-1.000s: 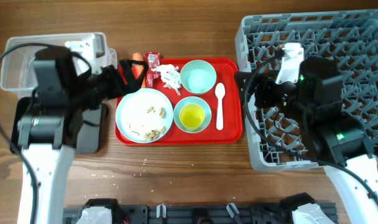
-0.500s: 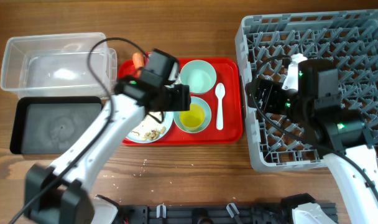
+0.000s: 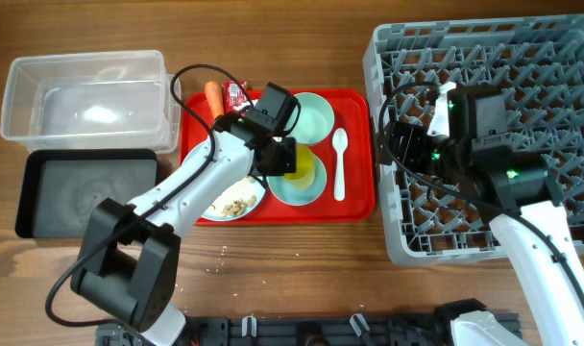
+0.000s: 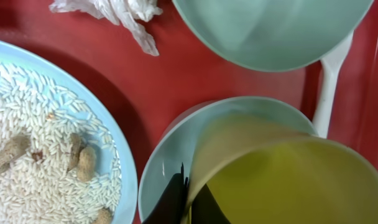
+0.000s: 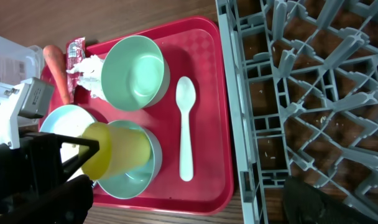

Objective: Sort waste into correct bins and load items into the dishwasher rack
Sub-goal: 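Grasp the yellow cup with the left gripper and lift it, then hand the yellow cup from the left gripper to the right gripper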

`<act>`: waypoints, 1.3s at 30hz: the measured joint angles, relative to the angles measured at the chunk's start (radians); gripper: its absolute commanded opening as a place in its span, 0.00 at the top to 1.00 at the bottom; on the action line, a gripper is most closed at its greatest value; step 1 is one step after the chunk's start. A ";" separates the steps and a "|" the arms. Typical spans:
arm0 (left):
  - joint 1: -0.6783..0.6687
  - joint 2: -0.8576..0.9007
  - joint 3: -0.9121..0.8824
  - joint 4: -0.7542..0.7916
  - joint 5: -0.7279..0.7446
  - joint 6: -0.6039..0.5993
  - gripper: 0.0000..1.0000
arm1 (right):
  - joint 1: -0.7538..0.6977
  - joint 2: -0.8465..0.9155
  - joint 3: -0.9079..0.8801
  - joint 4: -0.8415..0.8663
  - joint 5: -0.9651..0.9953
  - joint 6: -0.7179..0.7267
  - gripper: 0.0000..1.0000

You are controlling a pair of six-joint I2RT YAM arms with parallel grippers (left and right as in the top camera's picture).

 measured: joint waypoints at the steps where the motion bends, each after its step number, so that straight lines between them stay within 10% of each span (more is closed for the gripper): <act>1: 0.000 -0.003 0.000 -0.001 0.001 0.000 0.96 | 0.000 0.000 0.000 0.000 0.000 0.000 0.00; 9: 0.114 -0.231 0.009 -0.060 0.083 -0.007 0.96 | 0.000 0.000 0.000 0.002 0.000 0.014 0.00; 15: 0.457 -0.376 0.048 -0.078 0.649 0.059 0.96 | -0.004 0.001 0.003 0.228 -0.299 -0.073 0.16; 24: 0.506 -0.349 0.047 -0.093 1.257 0.110 0.96 | 0.091 0.005 0.009 0.601 -0.920 -0.150 0.11; 33: 0.499 -0.349 0.047 -0.089 1.328 0.111 0.96 | 0.160 0.058 0.009 0.680 -0.926 -0.136 0.30; 39: 0.488 -0.349 0.047 -0.087 1.339 0.110 0.96 | 0.159 0.074 0.009 0.777 -0.919 -0.101 0.21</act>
